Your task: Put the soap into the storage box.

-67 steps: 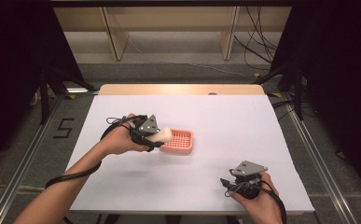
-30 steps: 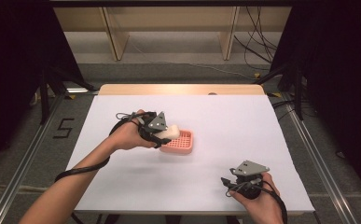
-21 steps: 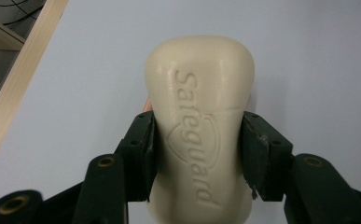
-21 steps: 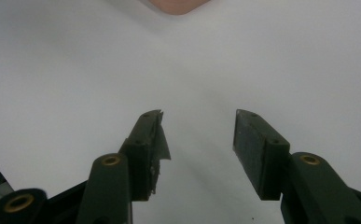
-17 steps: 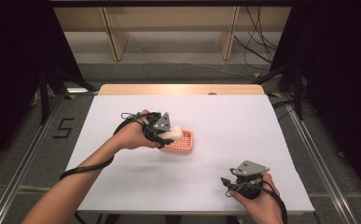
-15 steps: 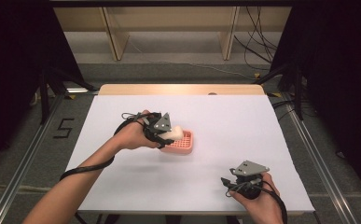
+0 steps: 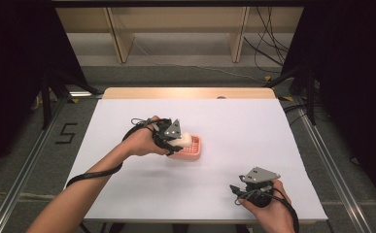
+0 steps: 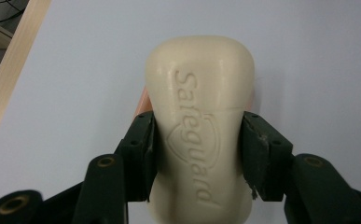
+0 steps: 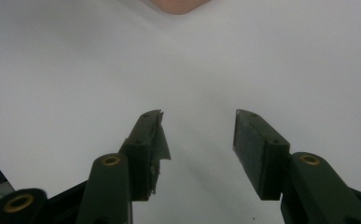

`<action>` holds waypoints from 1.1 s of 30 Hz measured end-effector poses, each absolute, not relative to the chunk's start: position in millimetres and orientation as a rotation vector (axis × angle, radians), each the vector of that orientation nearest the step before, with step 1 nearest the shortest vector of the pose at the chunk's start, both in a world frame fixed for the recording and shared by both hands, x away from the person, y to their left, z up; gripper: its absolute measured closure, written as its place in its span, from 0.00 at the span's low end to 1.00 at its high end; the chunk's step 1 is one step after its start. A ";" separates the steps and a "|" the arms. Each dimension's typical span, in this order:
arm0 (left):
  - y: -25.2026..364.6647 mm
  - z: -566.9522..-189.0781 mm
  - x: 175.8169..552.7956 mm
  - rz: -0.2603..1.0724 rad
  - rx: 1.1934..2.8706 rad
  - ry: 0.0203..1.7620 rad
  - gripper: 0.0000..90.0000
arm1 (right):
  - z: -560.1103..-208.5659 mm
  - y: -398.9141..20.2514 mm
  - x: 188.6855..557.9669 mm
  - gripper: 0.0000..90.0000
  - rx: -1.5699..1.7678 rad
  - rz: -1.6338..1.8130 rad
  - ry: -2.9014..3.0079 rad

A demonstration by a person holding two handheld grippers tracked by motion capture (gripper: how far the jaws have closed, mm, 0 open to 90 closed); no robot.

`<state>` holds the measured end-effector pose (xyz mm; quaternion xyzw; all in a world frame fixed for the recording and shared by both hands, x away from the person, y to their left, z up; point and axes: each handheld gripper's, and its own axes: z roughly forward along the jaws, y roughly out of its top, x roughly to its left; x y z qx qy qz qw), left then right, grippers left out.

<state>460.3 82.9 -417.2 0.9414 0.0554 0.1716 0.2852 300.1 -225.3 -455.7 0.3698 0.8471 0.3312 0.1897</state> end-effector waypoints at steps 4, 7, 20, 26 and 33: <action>81.4 -419.7 462.2 0.460 2.515 0.157 0.55 | -454.7 -225.1 298.9 0.58 1.069 0.928 2.388; 79.6 -421.9 463.7 0.467 2.529 0.163 0.55 | -454.6 -224.7 298.1 0.58 1.079 0.931 2.388; 75.0 -429.2 469.6 0.467 2.563 0.152 0.55 | -455.3 -224.7 298.8 0.58 1.070 0.936 2.381; 72.2 -432.8 472.2 0.459 2.576 0.157 0.55 | -454.7 -225.0 298.4 0.58 1.075 0.929 2.389; 68.7 -436.2 473.6 0.460 2.592 0.156 0.55 | -454.9 -224.7 297.6 0.58 1.091 0.930 2.393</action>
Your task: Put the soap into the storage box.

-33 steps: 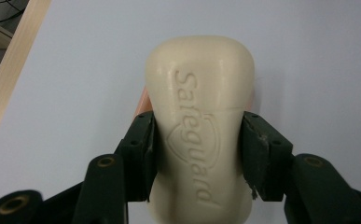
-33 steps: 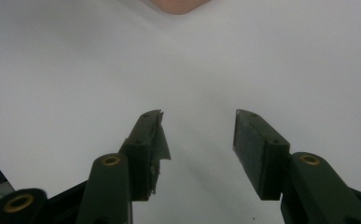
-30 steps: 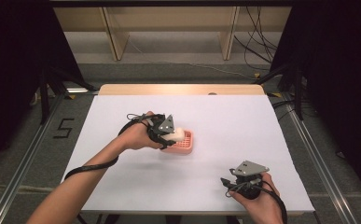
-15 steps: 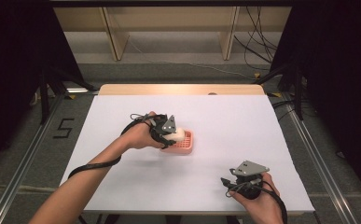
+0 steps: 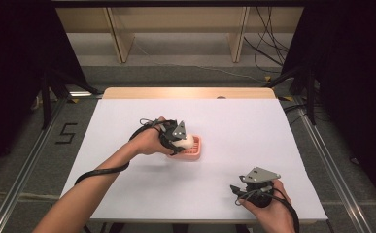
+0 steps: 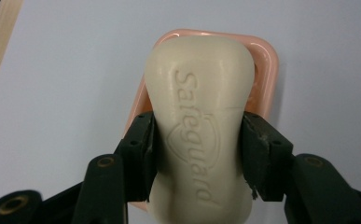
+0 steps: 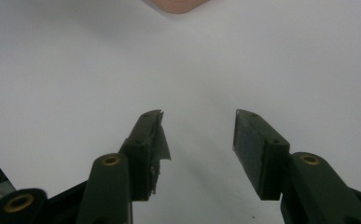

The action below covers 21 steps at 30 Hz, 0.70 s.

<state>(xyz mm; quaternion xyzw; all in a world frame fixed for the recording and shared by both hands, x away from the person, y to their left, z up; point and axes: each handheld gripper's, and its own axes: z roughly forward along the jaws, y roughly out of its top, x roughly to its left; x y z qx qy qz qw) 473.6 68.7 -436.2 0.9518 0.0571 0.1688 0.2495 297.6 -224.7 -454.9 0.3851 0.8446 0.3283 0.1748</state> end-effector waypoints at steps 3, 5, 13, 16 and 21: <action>68.2 -436.8 474.1 0.463 2.591 0.161 0.55 | -454.8 -224.9 297.7 0.58 1.089 0.931 2.392; 68.0 -437.3 474.7 0.451 2.596 0.169 0.54 | -454.9 -224.9 297.7 0.58 1.088 0.930 2.392; 68.7 -428.7 475.3 0.481 2.584 0.171 0.52 | -455.7 -224.7 298.2 0.58 1.078 0.930 2.389; 72.7 -423.0 470.7 0.497 2.568 0.167 0.51 | -455.7 -224.4 297.9 0.58 1.076 0.932 2.392; 88.6 -414.9 455.3 0.502 2.537 0.199 0.48 | -456.1 -224.8 298.6 0.58 1.072 0.933 2.385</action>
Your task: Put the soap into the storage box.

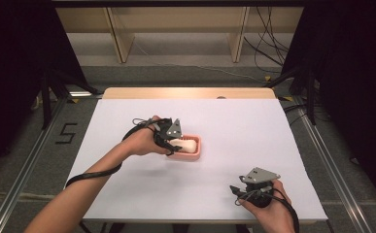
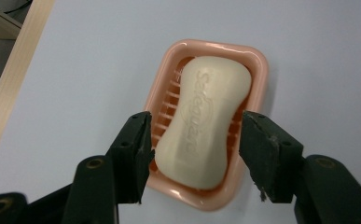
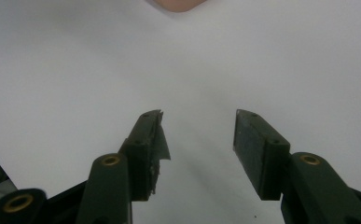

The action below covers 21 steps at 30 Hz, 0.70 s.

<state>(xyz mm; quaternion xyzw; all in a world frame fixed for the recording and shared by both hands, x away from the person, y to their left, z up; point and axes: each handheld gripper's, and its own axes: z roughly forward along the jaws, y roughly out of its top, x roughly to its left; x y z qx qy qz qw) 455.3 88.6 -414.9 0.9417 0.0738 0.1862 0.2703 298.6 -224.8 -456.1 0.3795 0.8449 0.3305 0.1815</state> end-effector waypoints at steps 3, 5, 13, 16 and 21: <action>103.0 -412.4 442.1 0.499 2.515 0.248 0.47 | -456.3 -225.0 299.6 0.58 1.055 0.937 2.387; 113.5 -413.9 431.2 0.499 2.495 0.321 0.46 | -456.7 -224.8 300.4 0.58 1.042 0.944 2.385; 165.7 -428.8 385.9 0.470 2.434 0.501 0.45 | -456.6 -224.5 300.5 0.58 1.036 0.915 2.385; 180.2 -439.2 364.3 0.447 2.415 0.536 0.44 | -457.4 -223.2 299.9 0.58 1.055 0.922 2.379; 201.4 -448.9 335.5 0.451 2.364 0.626 0.43 | -457.3 -223.6 300.1 0.57 1.035 0.917 2.387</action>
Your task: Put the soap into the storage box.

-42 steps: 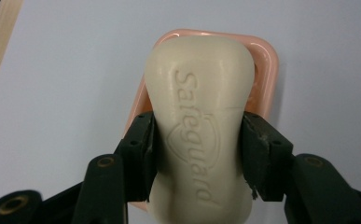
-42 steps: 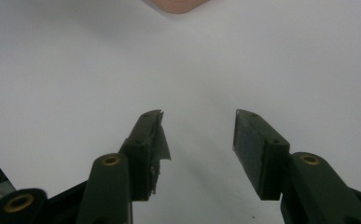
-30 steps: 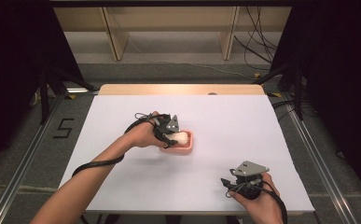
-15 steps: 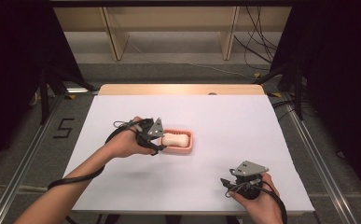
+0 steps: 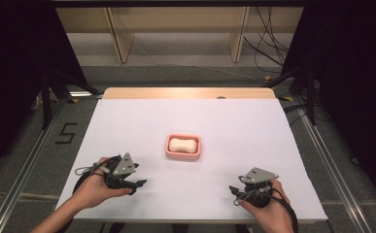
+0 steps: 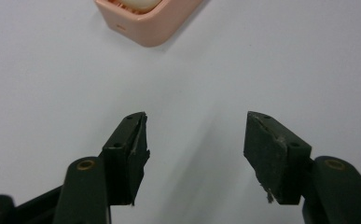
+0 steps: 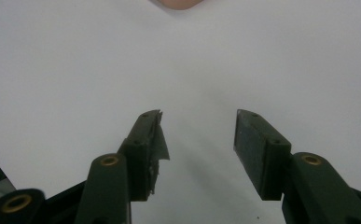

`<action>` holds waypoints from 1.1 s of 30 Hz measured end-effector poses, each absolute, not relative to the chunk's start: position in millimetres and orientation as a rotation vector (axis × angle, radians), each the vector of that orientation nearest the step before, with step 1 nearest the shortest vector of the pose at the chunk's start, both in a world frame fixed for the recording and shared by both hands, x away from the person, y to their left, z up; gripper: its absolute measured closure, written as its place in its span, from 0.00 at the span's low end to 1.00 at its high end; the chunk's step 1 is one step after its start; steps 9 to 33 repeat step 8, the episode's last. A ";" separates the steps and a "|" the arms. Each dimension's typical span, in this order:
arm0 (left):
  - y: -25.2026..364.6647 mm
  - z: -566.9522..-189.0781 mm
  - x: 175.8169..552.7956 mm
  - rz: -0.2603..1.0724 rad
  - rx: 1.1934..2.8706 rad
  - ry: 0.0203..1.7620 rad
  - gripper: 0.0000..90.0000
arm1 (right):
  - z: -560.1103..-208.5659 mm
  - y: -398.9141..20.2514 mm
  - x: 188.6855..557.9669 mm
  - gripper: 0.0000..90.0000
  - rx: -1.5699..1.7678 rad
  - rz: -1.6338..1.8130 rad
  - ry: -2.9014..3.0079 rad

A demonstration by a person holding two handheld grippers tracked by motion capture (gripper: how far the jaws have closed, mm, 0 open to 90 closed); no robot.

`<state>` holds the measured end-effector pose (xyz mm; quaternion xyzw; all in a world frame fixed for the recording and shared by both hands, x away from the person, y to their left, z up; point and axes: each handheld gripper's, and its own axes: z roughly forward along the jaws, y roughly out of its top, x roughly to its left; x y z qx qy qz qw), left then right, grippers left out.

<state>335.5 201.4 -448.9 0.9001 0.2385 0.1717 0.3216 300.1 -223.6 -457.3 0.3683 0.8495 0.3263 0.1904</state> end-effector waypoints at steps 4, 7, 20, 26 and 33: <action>212.4 -455.5 317.0 0.496 2.335 0.677 0.43 | -457.2 -222.4 299.3 0.57 1.053 0.910 2.394; 218.1 -456.5 305.3 0.496 2.327 0.683 0.42 | -457.1 -221.7 298.8 0.56 1.052 0.914 2.400; 218.1 -456.5 305.3 0.496 2.327 0.683 0.42 | -457.1 -221.7 298.8 0.56 1.052 0.914 2.400; 218.1 -456.5 305.3 0.496 2.327 0.683 0.42 | -457.1 -221.7 298.8 0.56 1.052 0.914 2.400; 218.1 -456.5 305.3 0.496 2.327 0.683 0.42 | -457.1 -221.7 298.8 0.56 1.052 0.914 2.400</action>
